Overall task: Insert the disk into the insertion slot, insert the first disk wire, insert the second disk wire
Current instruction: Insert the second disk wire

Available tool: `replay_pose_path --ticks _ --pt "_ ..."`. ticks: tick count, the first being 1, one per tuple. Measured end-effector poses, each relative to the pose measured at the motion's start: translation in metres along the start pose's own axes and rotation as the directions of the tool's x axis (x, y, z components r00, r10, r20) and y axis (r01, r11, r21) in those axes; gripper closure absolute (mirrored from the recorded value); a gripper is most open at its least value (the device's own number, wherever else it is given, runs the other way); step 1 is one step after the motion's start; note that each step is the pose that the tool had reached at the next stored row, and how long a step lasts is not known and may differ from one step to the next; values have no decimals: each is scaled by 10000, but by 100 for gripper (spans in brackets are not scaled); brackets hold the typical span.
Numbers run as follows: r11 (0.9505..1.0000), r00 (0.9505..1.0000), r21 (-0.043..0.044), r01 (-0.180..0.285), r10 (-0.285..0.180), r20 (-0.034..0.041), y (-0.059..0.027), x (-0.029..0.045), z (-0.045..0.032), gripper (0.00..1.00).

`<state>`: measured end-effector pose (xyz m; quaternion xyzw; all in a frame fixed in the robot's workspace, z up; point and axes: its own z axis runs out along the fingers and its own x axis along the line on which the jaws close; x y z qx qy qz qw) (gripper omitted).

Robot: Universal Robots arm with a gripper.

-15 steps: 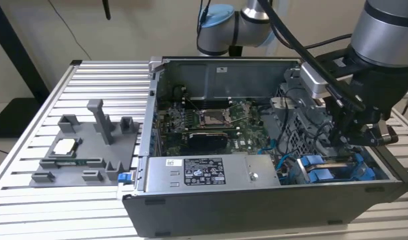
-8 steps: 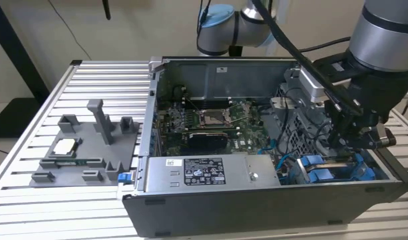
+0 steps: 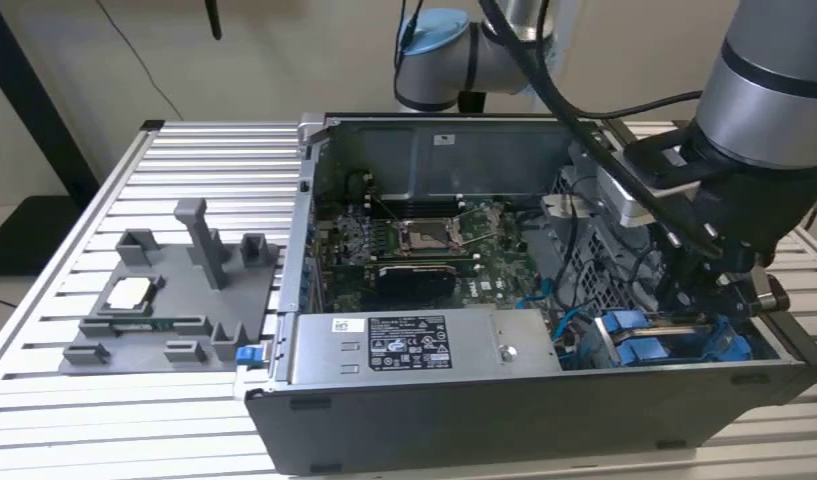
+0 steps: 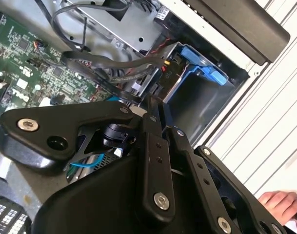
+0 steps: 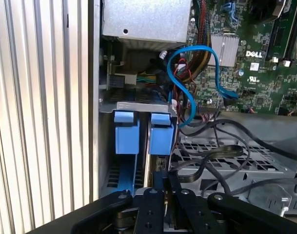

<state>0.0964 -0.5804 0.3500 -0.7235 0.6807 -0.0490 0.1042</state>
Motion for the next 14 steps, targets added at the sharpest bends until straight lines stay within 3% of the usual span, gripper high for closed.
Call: replay_pose_path --ticks 5,14 --pt "10000 10000 7 -6 6 26 -24 14 42 84" --pt "9999 9999 113 -6 4 167 -44 12 86 84"
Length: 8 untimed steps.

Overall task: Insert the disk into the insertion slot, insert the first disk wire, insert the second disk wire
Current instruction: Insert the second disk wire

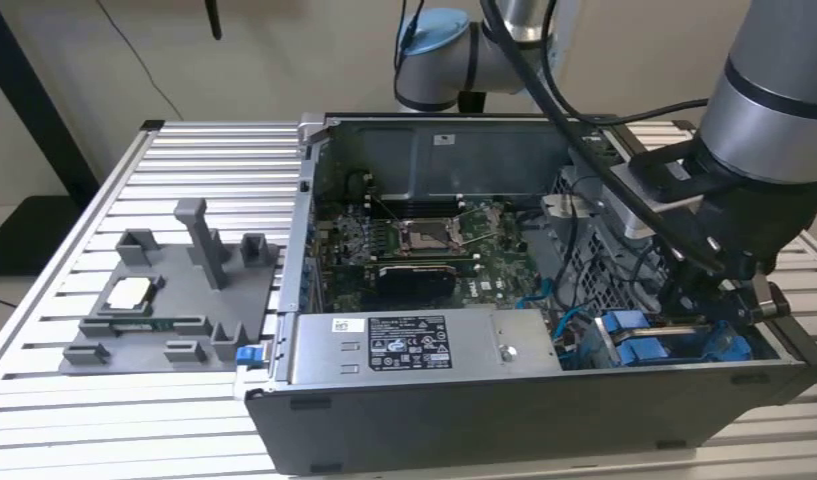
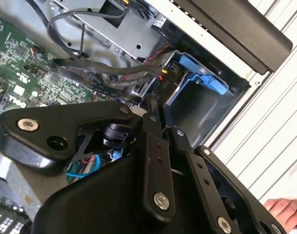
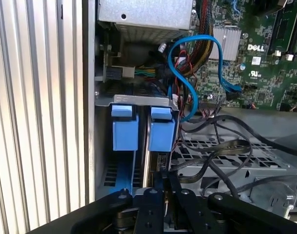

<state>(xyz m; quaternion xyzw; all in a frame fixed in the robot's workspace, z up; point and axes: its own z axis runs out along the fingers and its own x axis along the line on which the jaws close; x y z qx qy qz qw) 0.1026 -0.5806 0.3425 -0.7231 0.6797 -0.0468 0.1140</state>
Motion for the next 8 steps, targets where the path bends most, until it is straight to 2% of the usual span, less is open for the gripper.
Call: replay_pose_path --ticks 8 --pt "10000 10000 48 -5 5 56 5 1 35 84"
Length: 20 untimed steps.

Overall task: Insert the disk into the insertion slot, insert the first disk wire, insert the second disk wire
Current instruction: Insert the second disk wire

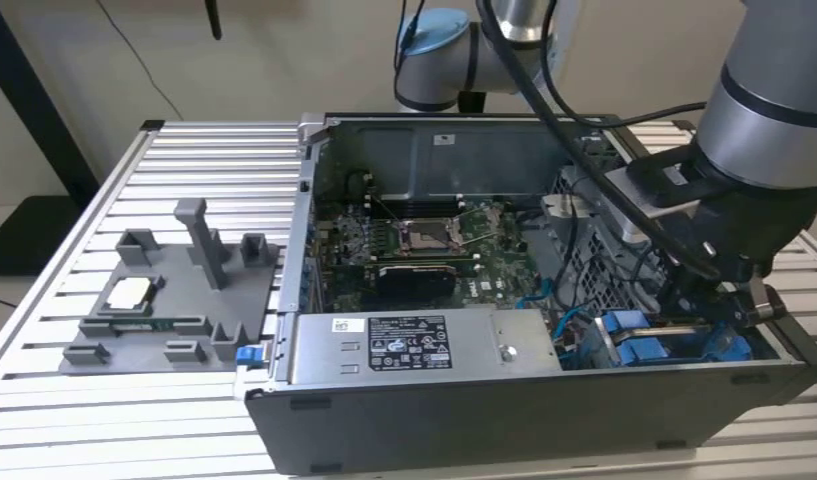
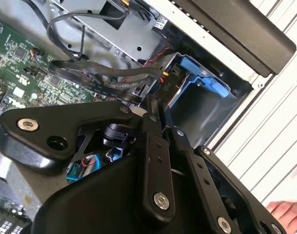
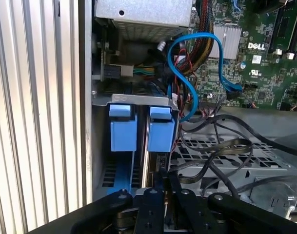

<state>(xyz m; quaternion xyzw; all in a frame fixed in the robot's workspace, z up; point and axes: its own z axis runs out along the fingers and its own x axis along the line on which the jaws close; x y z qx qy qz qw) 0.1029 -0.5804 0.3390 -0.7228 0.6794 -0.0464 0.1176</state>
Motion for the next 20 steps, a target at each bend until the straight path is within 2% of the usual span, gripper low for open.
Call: replay_pose_path --ticks 4,12,16,20 --pt "10000 10000 12 5 -5 38 -11 1 11 84" --pt "10000 10000 16 7 -7 47 -14 3 25 84" --pt "10000 10000 16 6 -6 37 -2 8 72 84" --pt "10000 10000 13 1 -1 57 0 8 79 82"
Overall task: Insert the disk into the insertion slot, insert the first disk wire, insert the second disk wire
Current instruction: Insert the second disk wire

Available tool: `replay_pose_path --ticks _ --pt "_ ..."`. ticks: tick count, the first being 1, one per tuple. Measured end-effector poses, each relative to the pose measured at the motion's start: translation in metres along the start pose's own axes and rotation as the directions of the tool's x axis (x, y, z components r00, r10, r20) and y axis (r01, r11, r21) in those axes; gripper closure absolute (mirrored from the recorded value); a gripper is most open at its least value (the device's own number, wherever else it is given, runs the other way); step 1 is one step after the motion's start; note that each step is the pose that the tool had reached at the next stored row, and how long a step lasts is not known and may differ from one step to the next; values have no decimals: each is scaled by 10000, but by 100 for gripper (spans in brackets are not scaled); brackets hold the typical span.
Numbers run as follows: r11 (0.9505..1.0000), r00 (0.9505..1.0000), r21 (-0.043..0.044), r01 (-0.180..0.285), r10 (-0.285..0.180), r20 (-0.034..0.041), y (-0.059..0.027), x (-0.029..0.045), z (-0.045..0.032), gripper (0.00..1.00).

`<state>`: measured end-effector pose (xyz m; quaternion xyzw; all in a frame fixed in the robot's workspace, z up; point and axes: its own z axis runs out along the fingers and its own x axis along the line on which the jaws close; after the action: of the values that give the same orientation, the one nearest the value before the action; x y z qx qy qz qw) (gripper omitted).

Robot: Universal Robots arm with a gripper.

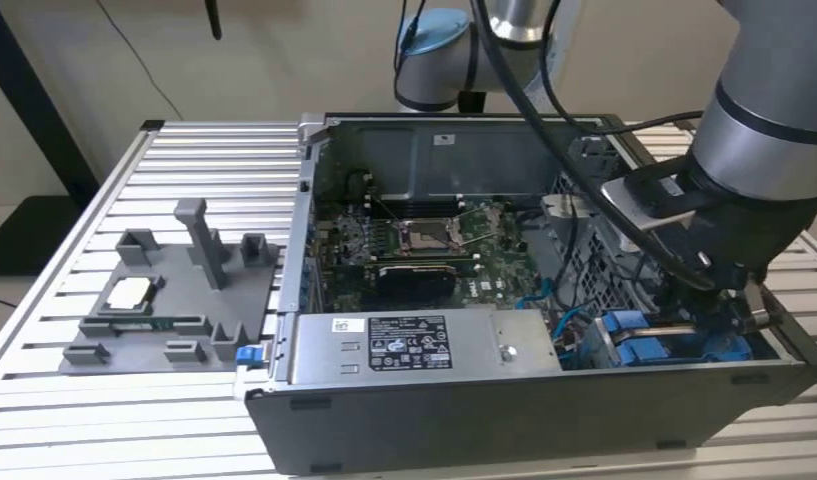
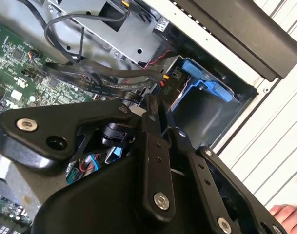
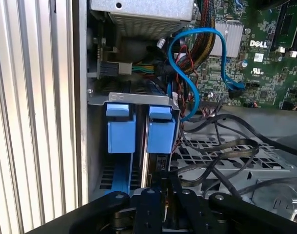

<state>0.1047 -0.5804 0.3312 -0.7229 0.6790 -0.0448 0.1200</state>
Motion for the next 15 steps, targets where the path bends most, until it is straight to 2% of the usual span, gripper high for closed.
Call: replay_pose_path --ticks 1,5,7,11,12,13,15 --pt "10000 10000 -13 -4 4 11 -5 -2 -18 76" --pt "10000 10000 -97 -10 10 3 -35 -14 -141 76" --pt "9999 10000 -125 -13 13 8 -37 -15 -150 76" --pt "9999 10000 -127 -14 14 7 -39 -15 -151 76" --pt "9999 10000 -159 -14 14 6 -51 -14 -149 76" --pt "9997 10000 -254 -26 27 10 -74 -12 -144 76" --pt "9987 10000 -501 -55 56 23 -129 -8 -130 76"
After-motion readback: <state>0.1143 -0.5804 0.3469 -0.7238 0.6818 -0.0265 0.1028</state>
